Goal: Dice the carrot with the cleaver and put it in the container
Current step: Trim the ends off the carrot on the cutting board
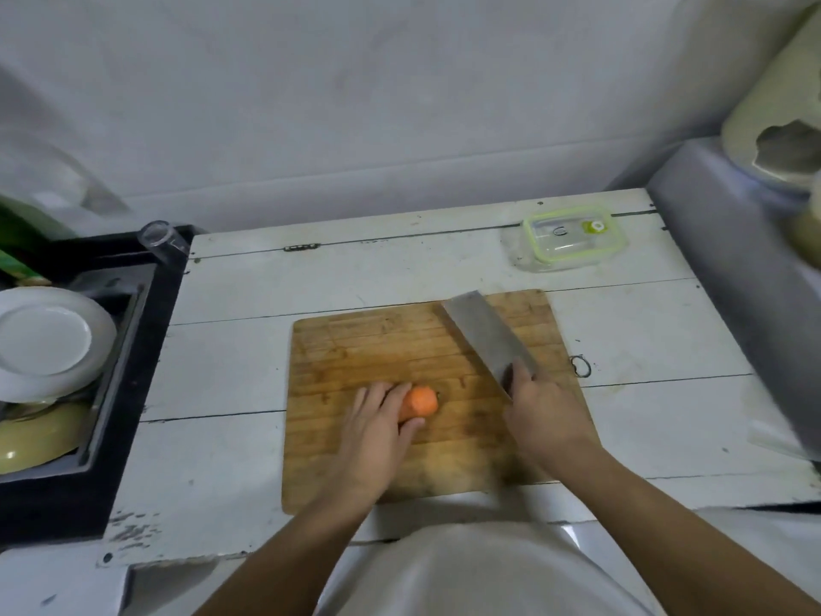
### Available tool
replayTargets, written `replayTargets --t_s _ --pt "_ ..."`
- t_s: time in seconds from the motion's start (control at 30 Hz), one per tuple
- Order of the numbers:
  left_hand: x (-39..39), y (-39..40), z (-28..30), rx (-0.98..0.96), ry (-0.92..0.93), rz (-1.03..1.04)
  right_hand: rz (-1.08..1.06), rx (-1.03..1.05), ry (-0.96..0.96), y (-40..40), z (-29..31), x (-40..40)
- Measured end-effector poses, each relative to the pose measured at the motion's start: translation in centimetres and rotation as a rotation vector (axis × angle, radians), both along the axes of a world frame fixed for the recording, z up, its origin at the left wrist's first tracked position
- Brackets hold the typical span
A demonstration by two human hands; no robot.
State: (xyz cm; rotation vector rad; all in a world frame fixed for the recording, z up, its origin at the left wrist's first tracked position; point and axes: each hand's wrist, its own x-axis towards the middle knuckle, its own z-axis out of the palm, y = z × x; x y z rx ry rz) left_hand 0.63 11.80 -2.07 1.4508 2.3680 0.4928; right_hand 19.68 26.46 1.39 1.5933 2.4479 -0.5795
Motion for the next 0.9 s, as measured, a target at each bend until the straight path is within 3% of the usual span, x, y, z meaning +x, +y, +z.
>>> replayTargets --t_s 0.1,0.2,0.33,0.53,0.6,0.73,0.9 --pt "-0.3 0.3 0.1 -0.005 -0.016 0.003 -0.093 0.032 0.049 0.8 1.0 0.5" --pt "-1.0 0.3 0.7 -0.048 -0.218 0.046 -0.146 0.056 0.105 1.1 1.3 1.5" --pt "-0.6 0.4 0.3 -0.008 0.039 -0.064 -0.186 0.051 0.193 0.0 1.5 2.1" --pt "1.5 0.8 0.0 -0.028 0.077 -0.030 -0.109 0.017 0.201 -2.9 2.9 1.7" --pt "1.3 0.8 0.0 0.017 -0.023 -0.008 -0.085 0.006 0.173 -3.8 3.6 1.7" --pt "1.1 0.4 1.6 0.242 -0.464 0.040 -0.091 0.060 0.334 -4.6 4.0 2.1" --pt "1.2 -0.2 3.2 0.256 -0.633 0.046 -0.093 0.019 0.420 -4.0 2.8 1.9"
